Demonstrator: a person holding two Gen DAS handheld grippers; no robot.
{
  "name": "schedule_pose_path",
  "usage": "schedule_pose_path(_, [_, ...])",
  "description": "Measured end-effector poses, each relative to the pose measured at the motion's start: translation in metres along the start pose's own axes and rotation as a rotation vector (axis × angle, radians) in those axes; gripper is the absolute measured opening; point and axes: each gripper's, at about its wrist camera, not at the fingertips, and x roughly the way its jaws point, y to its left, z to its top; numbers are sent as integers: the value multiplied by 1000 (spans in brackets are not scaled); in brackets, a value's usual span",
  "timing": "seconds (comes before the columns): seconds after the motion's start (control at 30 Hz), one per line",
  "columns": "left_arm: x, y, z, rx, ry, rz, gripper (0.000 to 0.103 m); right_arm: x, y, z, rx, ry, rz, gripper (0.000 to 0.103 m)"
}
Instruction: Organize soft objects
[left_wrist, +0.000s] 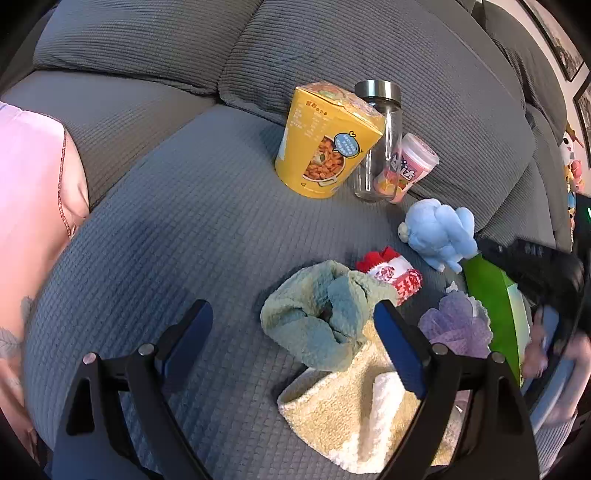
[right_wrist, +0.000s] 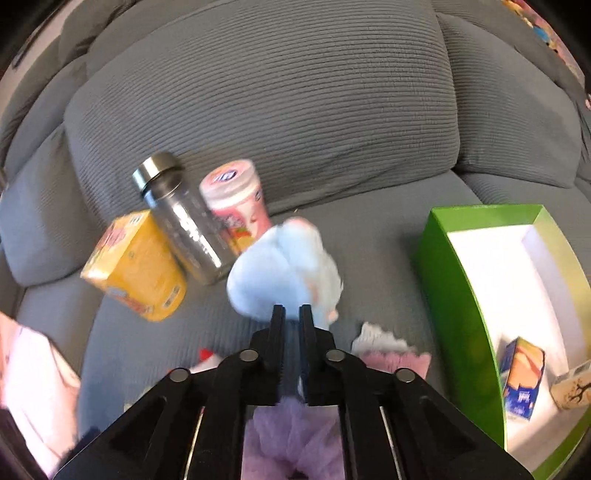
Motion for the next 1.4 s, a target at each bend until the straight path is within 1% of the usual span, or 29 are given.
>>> schedule_pose_path(0.03, [1,0,0,-2,4,0,88,5,0,6,6,4,-10,34])
schedule_pose_path(0.07, [2,1,1,-6,12,-3,88,11,1,14,14,5,-20,59])
schedule_pose_path(0.1, [2,2,1,-12,16,-10,88,17,1,21,23,-1,-23,74])
schedule_pose_path(0.13, [2,2,1,-18,17,-17,88,23,1,25,32,-13,-26,75])
schedule_pose_path(0.2, [2,2,2,-19,19,-27,88,43,1,34,29,0,-84,75])
schedule_pose_path(0.27, [4,0,2,-7,23,-30,88,61,-2,34,41,34,-85,75])
schedule_pose_path(0.3, [5,-1,2,-6,25,-27,88,68,-4,34,55,45,-63,66])
schedule_pose_path(0.33, [6,-1,3,-5,29,-23,88,72,-7,31,78,34,-4,58])
schedule_pose_path(0.37, [7,-1,2,-4,33,-22,88,75,-11,29,95,29,9,33])
schedule_pose_path(0.4, [9,-1,3,-3,37,-23,88,79,-12,27,80,37,-54,30])
schedule_pose_path(0.43, [10,-1,3,-4,40,-22,88,79,-11,24,69,16,-82,29])
schedule_pose_path(0.53, [11,-2,3,-1,39,-22,88,68,-10,19,46,-23,-38,28])
schedule_pose_path(0.63, [10,-4,4,5,32,-23,88,41,-9,15,59,-55,64,27])
schedule_pose_path(0.73, [7,-3,3,3,28,-28,88,-2,1,6,33,-109,173,27])
schedule_pose_path(0.77, [6,-2,4,1,29,-32,88,-22,7,-2,11,-127,211,27])
schedule_pose_path(0.83, [3,1,4,-10,37,-54,88,-42,16,-15,-13,-139,251,27])
schedule_pose_path(0.9, [0,7,5,-33,44,-86,88,-55,23,-35,-43,-123,286,27])
schedule_pose_path(0.97, [-4,11,7,-50,35,-94,88,-58,29,-57,-59,-99,308,27])
schedule_pose_path(1.03, [-8,14,7,-58,22,-89,88,-52,35,-74,-105,-64,298,27])
schedule_pose_path(1.07, [-8,15,7,-59,20,-90,88,-44,39,-83,-127,-29,276,27])
schedule_pose_path(1.1, [-9,16,7,-60,21,-97,88,-36,44,-93,-139,1,261,27])
schedule_pose_path(1.17, [-9,15,6,-59,32,-116,88,-27,45,-100,-167,51,251,29])
schedule_pose_path(1.23, [-9,11,3,-44,40,-146,88,-31,46,-99,-189,52,268,34])
schedule_pose_path(1.27, [-9,9,3,-33,42,-161,88,-34,44,-98,-191,52,277,41])
schedule_pose_path(1.3, [-8,6,2,-23,48,-178,88,-40,42,-95,-184,53,296,55])
schedule_pose_path(1.33, [-8,4,1,-16,52,-193,88,-47,36,-92,-159,40,333,62])
schedule_pose_path(1.37, [-7,1,0,-8,59,-213,88,-53,33,-87,-141,23,360,73])
schedule_pose_path(1.4, [-5,-3,-3,7,76,-245,88,-59,29,-85,-125,3,383,76])
